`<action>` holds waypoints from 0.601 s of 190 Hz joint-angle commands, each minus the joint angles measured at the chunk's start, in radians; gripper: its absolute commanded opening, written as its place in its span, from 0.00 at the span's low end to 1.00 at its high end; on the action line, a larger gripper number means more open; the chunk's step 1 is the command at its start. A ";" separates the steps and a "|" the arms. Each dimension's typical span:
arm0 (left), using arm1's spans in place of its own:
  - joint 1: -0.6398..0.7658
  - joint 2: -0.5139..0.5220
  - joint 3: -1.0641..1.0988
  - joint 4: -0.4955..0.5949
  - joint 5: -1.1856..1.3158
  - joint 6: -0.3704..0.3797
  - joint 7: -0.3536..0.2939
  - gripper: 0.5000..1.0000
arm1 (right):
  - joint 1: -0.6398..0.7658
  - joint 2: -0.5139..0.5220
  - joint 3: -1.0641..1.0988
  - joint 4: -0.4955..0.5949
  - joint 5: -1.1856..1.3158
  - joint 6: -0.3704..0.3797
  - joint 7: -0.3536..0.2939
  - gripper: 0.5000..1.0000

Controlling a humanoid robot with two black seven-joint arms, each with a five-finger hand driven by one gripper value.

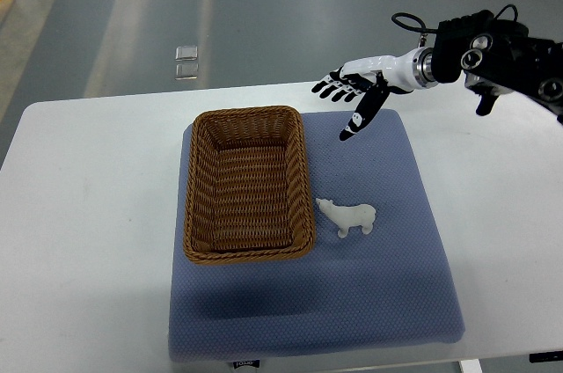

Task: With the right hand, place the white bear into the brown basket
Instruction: 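Lower the right hand down onto the white polar bear figurine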

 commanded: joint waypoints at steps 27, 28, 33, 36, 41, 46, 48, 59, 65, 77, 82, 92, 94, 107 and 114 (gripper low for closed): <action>0.000 0.000 -0.002 0.000 0.000 -0.001 0.000 1.00 | 0.236 -0.034 -0.222 0.201 0.007 0.078 -0.051 0.86; 0.000 0.000 -0.002 0.000 -0.001 -0.001 0.000 1.00 | 0.237 -0.035 -0.222 0.205 0.008 0.080 -0.051 0.86; 0.000 0.000 -0.002 0.000 -0.001 0.001 0.000 1.00 | 0.240 -0.037 -0.222 0.209 0.011 0.081 -0.051 0.86; 0.000 0.000 -0.002 0.002 -0.001 0.001 0.000 1.00 | 0.240 -0.038 -0.220 0.211 0.016 0.083 -0.051 0.86; 0.000 0.000 -0.002 0.002 0.000 0.001 0.000 1.00 | 0.240 -0.038 -0.217 0.211 0.022 0.083 -0.049 0.86; 0.000 0.000 -0.002 0.002 -0.001 -0.001 0.000 1.00 | 0.239 -0.038 -0.215 0.208 0.039 0.083 -0.049 0.86; 0.000 0.000 -0.002 0.002 -0.001 0.001 0.000 1.00 | 0.236 -0.038 -0.214 0.208 0.048 0.081 -0.048 0.86; 0.000 0.000 -0.002 0.002 -0.001 0.001 0.000 1.00 | 0.224 -0.043 -0.205 0.206 0.099 0.078 -0.046 0.86; 0.000 0.000 -0.002 0.002 -0.001 0.001 0.000 1.00 | 0.208 -0.055 -0.191 0.208 0.129 0.075 -0.045 0.86; 0.000 0.000 -0.003 0.002 -0.001 0.001 0.000 1.00 | 0.156 -0.084 -0.142 0.209 0.168 0.072 -0.045 0.86; 0.000 0.000 -0.003 0.002 0.000 0.001 0.000 1.00 | 0.139 -0.092 -0.122 0.209 0.168 0.072 -0.045 0.86; 0.000 0.000 -0.003 0.000 -0.001 0.001 0.000 1.00 | 0.107 -0.109 -0.085 0.211 0.168 0.071 -0.045 0.86; 0.000 0.000 -0.003 0.000 0.000 0.001 0.000 1.00 | 0.101 -0.112 -0.080 0.212 0.168 0.071 -0.045 0.86; 0.000 0.000 -0.003 0.000 -0.001 0.001 0.000 1.00 | 0.081 -0.133 -0.070 0.225 0.168 0.068 -0.045 0.86; 0.000 0.000 -0.003 0.000 -0.001 0.001 0.000 1.00 | 0.070 -0.144 -0.070 0.237 0.168 0.063 -0.043 0.86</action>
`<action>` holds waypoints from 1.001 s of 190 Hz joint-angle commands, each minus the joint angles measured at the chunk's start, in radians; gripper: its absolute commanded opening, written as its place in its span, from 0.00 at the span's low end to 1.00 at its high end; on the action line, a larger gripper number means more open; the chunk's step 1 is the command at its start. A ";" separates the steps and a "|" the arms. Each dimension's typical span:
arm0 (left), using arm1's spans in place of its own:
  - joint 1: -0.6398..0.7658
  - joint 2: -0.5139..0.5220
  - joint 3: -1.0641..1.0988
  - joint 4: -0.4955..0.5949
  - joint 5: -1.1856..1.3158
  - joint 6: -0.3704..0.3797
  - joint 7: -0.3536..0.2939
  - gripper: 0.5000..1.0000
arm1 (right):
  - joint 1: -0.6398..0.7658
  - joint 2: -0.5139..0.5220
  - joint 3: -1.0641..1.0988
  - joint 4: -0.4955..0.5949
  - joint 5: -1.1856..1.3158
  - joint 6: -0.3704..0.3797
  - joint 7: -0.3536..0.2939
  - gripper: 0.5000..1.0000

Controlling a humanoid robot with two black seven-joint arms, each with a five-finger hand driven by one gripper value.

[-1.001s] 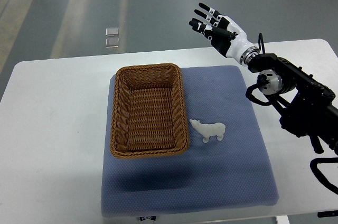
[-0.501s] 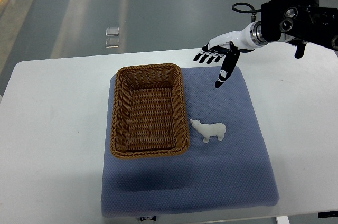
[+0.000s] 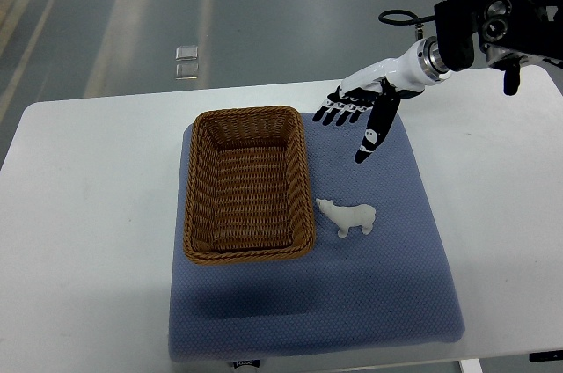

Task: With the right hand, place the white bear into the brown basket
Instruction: 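Lower the right hand down onto the white polar bear figurine, then close the right hand fingers around the white bear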

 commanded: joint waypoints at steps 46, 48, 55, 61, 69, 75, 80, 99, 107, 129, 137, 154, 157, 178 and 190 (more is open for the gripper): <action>0.000 0.000 0.003 -0.002 0.003 0.000 0.002 1.00 | -0.165 -0.051 0.036 0.080 -0.021 -0.125 0.008 0.86; 0.000 0.000 0.003 -0.002 0.003 0.000 0.002 1.00 | -0.171 -0.049 0.039 0.080 -0.023 -0.129 0.009 0.85; 0.000 0.000 0.003 -0.002 0.003 0.000 0.002 1.00 | -0.189 -0.048 0.045 0.081 -0.032 -0.148 0.011 0.85; 0.000 0.000 0.003 -0.002 0.003 0.000 0.002 1.00 | -0.206 -0.043 0.055 0.081 -0.039 -0.166 0.014 0.85; 0.000 0.000 0.003 -0.001 0.001 0.000 0.002 1.00 | -0.225 -0.042 0.062 0.083 -0.050 -0.185 0.018 0.85; 0.000 0.000 0.003 -0.001 0.001 0.000 0.002 1.00 | -0.238 -0.040 0.064 0.084 -0.058 -0.197 0.021 0.85; 0.000 0.000 0.003 -0.001 0.001 0.000 0.002 1.00 | -0.246 -0.037 0.065 0.088 -0.061 -0.203 0.023 0.85; 0.000 0.000 0.003 0.001 0.001 0.000 0.002 1.00 | -0.277 -0.030 0.068 0.100 -0.081 -0.228 0.028 0.85; 0.000 0.000 0.003 0.001 0.001 0.000 0.002 1.00 | -0.294 -0.030 0.068 0.104 -0.099 -0.231 0.029 0.85; 0.000 0.000 0.003 0.001 0.001 0.000 0.002 1.00 | -0.340 -0.030 0.068 0.114 -0.145 -0.241 0.031 0.84; 0.000 0.000 0.003 0.001 0.001 0.000 0.002 1.00 | -0.355 -0.031 0.070 0.120 -0.153 -0.252 0.031 0.84; 0.000 0.000 0.003 0.002 0.001 0.000 0.002 1.00 | -0.373 -0.031 0.079 0.134 -0.162 -0.264 0.031 0.84; 0.000 0.000 0.003 0.002 0.001 0.000 0.002 1.00 | -0.377 -0.031 0.082 0.135 -0.162 -0.266 0.031 0.84; 0.000 0.000 0.005 0.002 0.001 0.001 0.002 1.00 | -0.400 -0.033 0.108 0.140 -0.165 -0.274 0.031 0.81; 0.000 0.000 0.005 0.004 0.001 0.001 0.002 1.00 | -0.406 -0.033 0.113 0.143 -0.165 -0.278 0.031 0.80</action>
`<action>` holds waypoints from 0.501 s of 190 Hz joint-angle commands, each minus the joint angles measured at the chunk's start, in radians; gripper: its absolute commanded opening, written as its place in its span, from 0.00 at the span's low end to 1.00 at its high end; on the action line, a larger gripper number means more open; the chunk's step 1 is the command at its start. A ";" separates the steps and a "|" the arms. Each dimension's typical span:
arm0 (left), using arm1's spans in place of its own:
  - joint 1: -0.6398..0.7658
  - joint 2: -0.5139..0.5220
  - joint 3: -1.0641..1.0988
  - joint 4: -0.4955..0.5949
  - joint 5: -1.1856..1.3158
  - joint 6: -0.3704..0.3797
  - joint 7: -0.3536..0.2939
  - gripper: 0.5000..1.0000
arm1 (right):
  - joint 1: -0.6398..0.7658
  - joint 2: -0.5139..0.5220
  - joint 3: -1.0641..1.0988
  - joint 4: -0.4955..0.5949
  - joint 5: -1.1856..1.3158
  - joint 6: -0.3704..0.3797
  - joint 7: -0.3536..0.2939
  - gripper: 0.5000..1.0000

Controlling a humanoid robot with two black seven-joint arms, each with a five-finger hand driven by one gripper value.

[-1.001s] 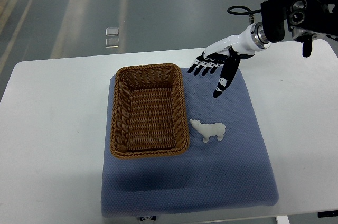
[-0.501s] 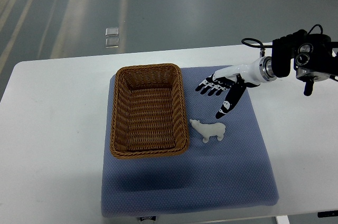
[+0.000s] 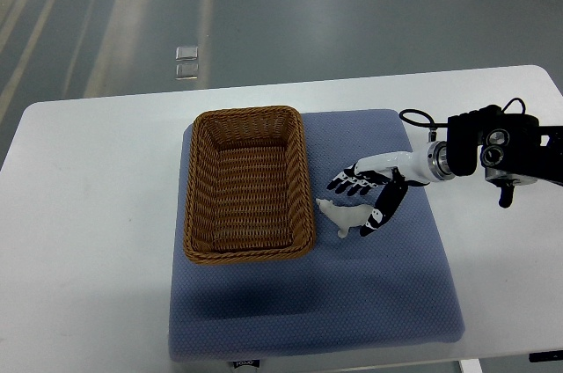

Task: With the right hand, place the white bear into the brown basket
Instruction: 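Close the right hand fingers around the white bear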

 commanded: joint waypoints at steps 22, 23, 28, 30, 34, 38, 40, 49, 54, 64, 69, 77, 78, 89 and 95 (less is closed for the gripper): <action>0.000 0.000 0.000 0.003 0.000 0.002 0.000 1.00 | -0.017 -0.001 0.012 0.018 -0.002 -0.028 0.001 0.72; 0.000 0.000 0.000 0.003 0.000 0.002 0.000 1.00 | -0.017 -0.001 0.012 0.019 -0.002 -0.028 0.001 0.72; 0.000 0.000 0.000 0.003 0.000 0.002 0.000 1.00 | -0.017 -0.001 0.012 0.022 -0.002 -0.035 0.001 0.69; 0.000 0.000 0.000 0.003 0.000 0.002 0.000 1.00 | -0.017 -0.001 0.012 0.022 -0.002 -0.036 0.001 0.68; 0.000 0.000 0.000 0.003 0.000 0.002 0.000 1.00 | -0.017 -0.001 0.012 0.022 -0.002 -0.038 0.001 0.67; 0.000 0.000 0.000 0.003 0.000 0.002 0.000 1.00 | -0.017 -0.001 0.012 0.023 -0.002 -0.041 0.001 0.66; 0.000 0.000 0.000 0.003 0.000 0.002 0.000 1.00 | -0.017 -0.001 0.012 0.023 -0.002 -0.042 0.001 0.66; 0.000 0.000 0.002 0.003 0.000 0.002 0.000 1.00 | -0.017 -0.001 0.014 0.026 -0.002 -0.047 0.001 0.65; 0.000 0.000 0.000 0.001 0.000 0.002 0.000 1.00 | -0.017 -0.001 0.014 0.029 -0.002 -0.047 0.003 0.65; 0.000 0.000 0.000 0.001 0.000 0.002 0.000 1.00 | -0.017 -0.002 0.014 0.037 -0.004 -0.048 0.006 0.60; 0.000 0.000 0.000 0.001 0.000 0.002 0.000 1.00 | -0.017 -0.002 0.014 0.040 -0.002 -0.048 0.009 0.59; 0.000 0.000 0.000 0.001 0.000 0.002 0.000 1.00 | -0.017 -0.002 0.014 0.043 -0.004 -0.048 0.009 0.59; 0.000 0.000 0.000 0.001 0.000 0.002 0.000 1.00 | -0.017 -0.002 0.014 0.043 -0.004 -0.048 0.011 0.58; 0.000 0.000 0.000 0.003 0.000 0.002 0.000 1.00 | -0.017 -0.002 0.014 0.045 -0.004 -0.048 0.014 0.54; 0.000 0.000 0.000 0.003 0.000 0.002 0.000 1.00 | -0.017 -0.002 0.014 0.045 -0.005 -0.048 0.017 0.52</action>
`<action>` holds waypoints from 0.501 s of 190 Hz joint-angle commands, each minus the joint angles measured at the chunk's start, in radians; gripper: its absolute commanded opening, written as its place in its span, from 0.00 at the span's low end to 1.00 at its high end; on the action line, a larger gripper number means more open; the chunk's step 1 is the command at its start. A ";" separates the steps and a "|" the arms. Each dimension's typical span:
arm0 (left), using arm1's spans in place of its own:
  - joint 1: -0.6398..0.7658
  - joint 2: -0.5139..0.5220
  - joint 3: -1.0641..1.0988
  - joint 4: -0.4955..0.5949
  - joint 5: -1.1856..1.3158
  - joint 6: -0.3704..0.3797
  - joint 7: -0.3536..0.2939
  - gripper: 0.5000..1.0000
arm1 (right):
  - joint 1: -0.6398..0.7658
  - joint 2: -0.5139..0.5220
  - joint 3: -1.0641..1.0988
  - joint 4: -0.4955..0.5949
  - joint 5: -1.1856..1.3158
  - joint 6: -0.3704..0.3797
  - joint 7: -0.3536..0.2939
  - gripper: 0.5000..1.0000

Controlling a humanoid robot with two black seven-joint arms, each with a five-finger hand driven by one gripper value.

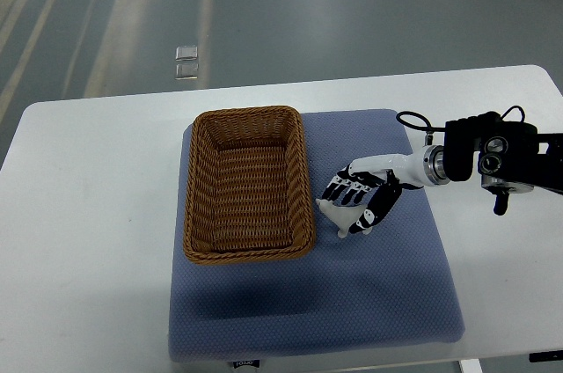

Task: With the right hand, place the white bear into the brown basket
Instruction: 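Close the right hand fingers around the white bear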

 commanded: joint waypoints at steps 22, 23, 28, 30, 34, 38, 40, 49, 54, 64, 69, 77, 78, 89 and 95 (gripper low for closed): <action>0.000 0.000 0.000 0.001 0.000 0.000 0.000 1.00 | -0.008 0.004 0.005 0.003 -0.030 -0.013 0.013 0.45; 0.000 0.000 0.000 0.003 0.000 0.000 0.000 1.00 | -0.009 0.004 0.006 0.003 -0.033 -0.014 0.013 0.45; 0.000 0.000 0.000 0.003 0.000 0.000 0.000 1.00 | -0.012 0.004 0.006 0.003 -0.038 -0.016 0.013 0.44; 0.000 0.000 0.000 0.003 0.000 0.000 0.000 1.00 | -0.014 0.006 0.006 0.003 -0.039 -0.017 0.015 0.44; 0.000 0.000 0.000 0.003 0.000 0.000 0.000 1.00 | -0.015 0.006 0.006 0.003 -0.044 -0.019 0.015 0.43; 0.000 0.000 0.000 0.003 0.000 0.000 0.000 1.00 | -0.017 0.006 0.006 0.003 -0.047 -0.019 0.016 0.40; 0.000 0.000 0.000 0.001 0.000 0.000 0.000 1.00 | -0.018 0.006 0.006 0.003 -0.048 -0.019 0.018 0.39; 0.000 0.000 0.000 0.003 0.000 0.000 0.000 1.00 | -0.021 0.008 0.006 0.003 -0.055 -0.019 0.026 0.37; 0.000 0.000 0.000 0.001 0.000 0.000 0.000 1.00 | -0.026 0.009 0.006 0.003 -0.062 -0.019 0.030 0.36; 0.000 0.000 0.000 0.001 0.000 0.000 0.000 1.00 | -0.031 0.012 0.006 0.003 -0.078 -0.019 0.038 0.31; 0.000 0.000 0.000 0.003 0.000 0.000 0.000 1.00 | -0.032 0.014 0.006 0.001 -0.084 -0.019 0.038 0.30; 0.000 0.000 0.000 0.003 0.000 0.000 0.000 1.00 | -0.038 0.014 0.006 0.001 -0.093 -0.022 0.041 0.30; 0.000 0.000 0.000 0.003 0.000 0.000 0.000 1.00 | -0.038 0.014 0.006 0.001 -0.093 -0.022 0.041 0.30; 0.000 0.000 0.000 0.003 0.000 0.000 0.000 1.00 | -0.044 0.015 0.006 0.001 -0.102 -0.034 0.042 0.27; 0.000 0.000 0.000 0.003 0.000 0.000 0.000 1.00 | -0.046 0.015 0.006 0.001 -0.110 -0.039 0.046 0.19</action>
